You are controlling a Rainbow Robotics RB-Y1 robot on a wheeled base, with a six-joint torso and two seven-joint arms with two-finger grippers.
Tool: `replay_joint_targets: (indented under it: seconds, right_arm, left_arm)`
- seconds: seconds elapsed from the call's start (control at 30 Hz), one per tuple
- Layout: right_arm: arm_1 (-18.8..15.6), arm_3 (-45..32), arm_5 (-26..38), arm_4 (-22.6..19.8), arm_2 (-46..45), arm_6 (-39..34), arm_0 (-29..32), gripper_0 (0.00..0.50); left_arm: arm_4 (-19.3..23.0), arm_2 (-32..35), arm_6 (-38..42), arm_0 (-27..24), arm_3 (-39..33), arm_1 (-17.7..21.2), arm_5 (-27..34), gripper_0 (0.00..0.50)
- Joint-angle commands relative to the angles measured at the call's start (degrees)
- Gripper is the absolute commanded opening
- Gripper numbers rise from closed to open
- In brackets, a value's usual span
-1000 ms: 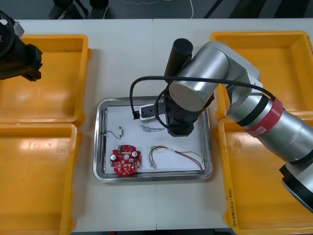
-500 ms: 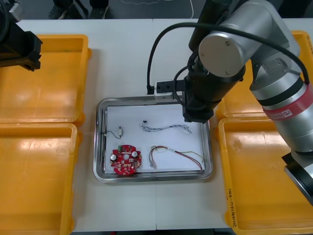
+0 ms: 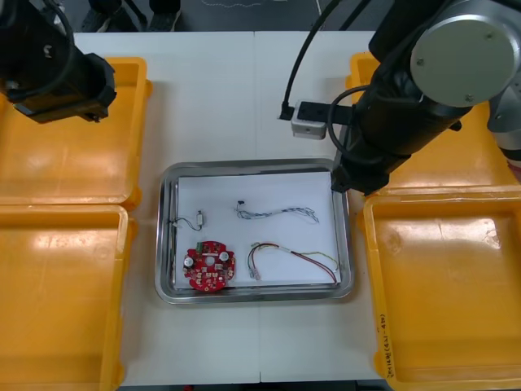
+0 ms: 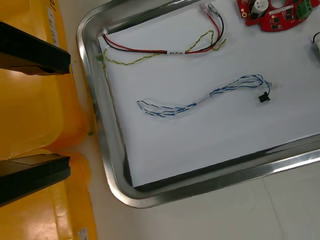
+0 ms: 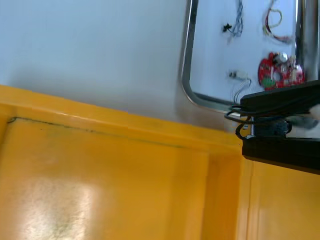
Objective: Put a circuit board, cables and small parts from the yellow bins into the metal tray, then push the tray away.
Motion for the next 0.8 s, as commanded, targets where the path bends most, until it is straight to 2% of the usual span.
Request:
replay_joint_targets:
  seconds: [0.03,0.2,0.33,0.6,0.8]
  right_arm:
    - [-5.4,-4.6,0.2,-0.9,-4.8,-2.5,2.6,0.46]
    - [-9.1,-5.1,0.2,-1.4,-6.8,-3.2,5.0,0.458]
    - [-11.2,-5.1,0.2,-1.7,-10.4,-3.6,8.2,0.46]
    - [-13.5,-5.1,0.2,-0.6,-15.1,-4.9,13.6,0.459]
    - [-14.2,-5.6,0.2,-1.4,-20.0,-12.3,18.7,0.46]
  left_arm:
    - [0.4,-3.4,2.4,0.4,-4.6,-2.2,0.4,0.0]
    - [-0.7,-8.3,6.0,0.4,-7.2,-3.4,0.4,0.0]
    - [-2.7,-11.5,6.9,0.4,-7.8,-6.0,0.4,0.0]
    - [-9.1,-14.1,7.2,3.6,-9.0,-12.0,0.4,0.0]
    - [-15.6,-17.0,6.6,7.9,-10.1,-16.2,0.4,0.0]
